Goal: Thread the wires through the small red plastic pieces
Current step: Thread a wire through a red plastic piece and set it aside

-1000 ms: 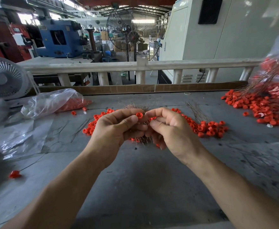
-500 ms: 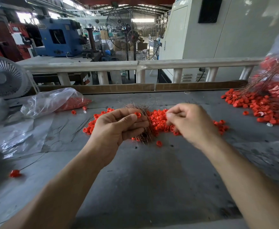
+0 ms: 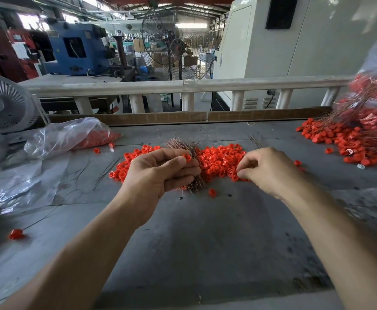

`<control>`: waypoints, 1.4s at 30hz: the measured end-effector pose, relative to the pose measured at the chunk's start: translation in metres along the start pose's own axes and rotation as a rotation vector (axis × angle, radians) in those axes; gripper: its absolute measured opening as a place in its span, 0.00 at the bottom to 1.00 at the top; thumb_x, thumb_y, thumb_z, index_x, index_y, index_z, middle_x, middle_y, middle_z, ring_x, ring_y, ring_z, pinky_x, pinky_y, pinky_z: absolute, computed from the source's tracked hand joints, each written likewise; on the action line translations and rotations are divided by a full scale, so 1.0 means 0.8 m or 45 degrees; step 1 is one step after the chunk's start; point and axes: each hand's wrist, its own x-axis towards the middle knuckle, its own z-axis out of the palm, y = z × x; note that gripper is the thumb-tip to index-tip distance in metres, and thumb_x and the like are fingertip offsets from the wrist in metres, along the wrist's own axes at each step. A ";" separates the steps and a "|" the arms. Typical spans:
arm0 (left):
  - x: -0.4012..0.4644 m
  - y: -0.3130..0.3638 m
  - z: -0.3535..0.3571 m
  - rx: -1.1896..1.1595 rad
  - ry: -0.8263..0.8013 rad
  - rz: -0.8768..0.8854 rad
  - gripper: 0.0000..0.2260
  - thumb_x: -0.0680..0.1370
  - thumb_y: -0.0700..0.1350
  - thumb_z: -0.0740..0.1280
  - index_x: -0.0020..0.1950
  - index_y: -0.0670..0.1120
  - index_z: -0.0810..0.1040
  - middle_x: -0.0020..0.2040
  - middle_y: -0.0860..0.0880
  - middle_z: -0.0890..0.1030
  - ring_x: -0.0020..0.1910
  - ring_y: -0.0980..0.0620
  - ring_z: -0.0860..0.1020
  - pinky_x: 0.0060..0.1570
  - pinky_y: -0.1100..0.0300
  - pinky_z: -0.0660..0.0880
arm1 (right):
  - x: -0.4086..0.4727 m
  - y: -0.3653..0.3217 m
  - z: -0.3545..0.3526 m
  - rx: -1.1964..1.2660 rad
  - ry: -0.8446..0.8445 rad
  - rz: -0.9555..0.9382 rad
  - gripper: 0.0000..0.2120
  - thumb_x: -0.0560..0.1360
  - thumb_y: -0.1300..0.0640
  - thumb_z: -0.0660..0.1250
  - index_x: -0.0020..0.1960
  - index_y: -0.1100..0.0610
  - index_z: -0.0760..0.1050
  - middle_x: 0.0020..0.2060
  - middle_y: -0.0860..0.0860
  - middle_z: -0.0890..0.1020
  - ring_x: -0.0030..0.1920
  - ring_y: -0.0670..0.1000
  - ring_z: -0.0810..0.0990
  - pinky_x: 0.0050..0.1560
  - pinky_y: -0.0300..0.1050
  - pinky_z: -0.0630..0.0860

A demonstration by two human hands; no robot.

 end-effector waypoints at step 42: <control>-0.004 0.001 0.003 0.046 -0.007 0.002 0.09 0.73 0.41 0.72 0.51 0.42 0.85 0.51 0.35 0.85 0.52 0.39 0.86 0.46 0.57 0.83 | -0.039 -0.068 0.011 1.078 -0.150 -0.297 0.07 0.71 0.68 0.76 0.45 0.57 0.86 0.37 0.57 0.87 0.38 0.57 0.86 0.43 0.45 0.85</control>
